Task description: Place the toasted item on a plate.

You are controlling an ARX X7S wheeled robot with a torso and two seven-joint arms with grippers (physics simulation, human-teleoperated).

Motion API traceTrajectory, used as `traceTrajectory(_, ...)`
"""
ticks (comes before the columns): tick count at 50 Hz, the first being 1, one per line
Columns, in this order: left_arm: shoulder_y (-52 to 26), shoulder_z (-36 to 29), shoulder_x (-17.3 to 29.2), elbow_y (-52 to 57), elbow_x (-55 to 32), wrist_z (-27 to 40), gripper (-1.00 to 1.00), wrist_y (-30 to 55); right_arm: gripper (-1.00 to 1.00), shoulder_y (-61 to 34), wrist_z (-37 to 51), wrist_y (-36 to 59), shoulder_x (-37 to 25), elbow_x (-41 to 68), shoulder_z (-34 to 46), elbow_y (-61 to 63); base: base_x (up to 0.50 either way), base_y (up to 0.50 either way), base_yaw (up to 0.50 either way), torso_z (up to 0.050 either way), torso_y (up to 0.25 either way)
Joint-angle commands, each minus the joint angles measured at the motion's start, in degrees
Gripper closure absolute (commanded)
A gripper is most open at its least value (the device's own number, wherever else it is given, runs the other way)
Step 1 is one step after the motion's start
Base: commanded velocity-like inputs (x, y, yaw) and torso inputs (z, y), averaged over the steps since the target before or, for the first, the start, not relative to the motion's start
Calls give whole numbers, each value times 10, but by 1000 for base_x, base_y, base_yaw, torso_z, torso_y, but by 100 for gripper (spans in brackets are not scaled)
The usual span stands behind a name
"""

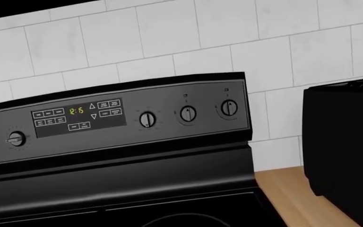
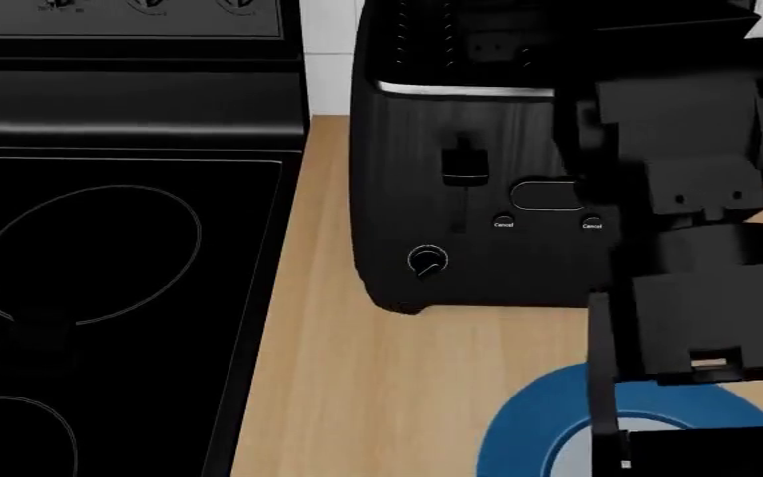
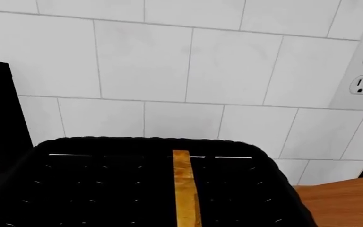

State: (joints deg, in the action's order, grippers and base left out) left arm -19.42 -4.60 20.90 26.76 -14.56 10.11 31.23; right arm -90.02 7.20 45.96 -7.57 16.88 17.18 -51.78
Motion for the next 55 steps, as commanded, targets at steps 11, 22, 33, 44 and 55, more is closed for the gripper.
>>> traceTrajectory(11, -5, -4, 3, 3, -4, 2, -100, 5, -100, -61, -21, -132, 27, -31, 6, -231, 0, 0, 0, 0, 0)
traceTrajectory(22, -1, -4, 4, 1, -5, 3, -100, 0, -100, -47, -25, -131, 29, -67, -19, -231, 0, 0, 0, 0, 0)
traceTrajectory(33, 3, -4, 6, 4, -7, 5, -100, 0, -100, -41, -36, -132, 33, -99, -43, -232, 0, 0, 0, 0, 0)
traceTrajectory(44, 2, -4, 9, 7, -9, 8, -100, 4, -100, -35, -46, -133, 42, -124, -70, -232, 1, 0, 0, 0, 0)
traceTrajectory(55, 3, -3, 11, 9, -11, 8, -100, 3, -100, -29, -49, -130, 50, -149, -92, -232, 0, 0, 1, 0, 0)
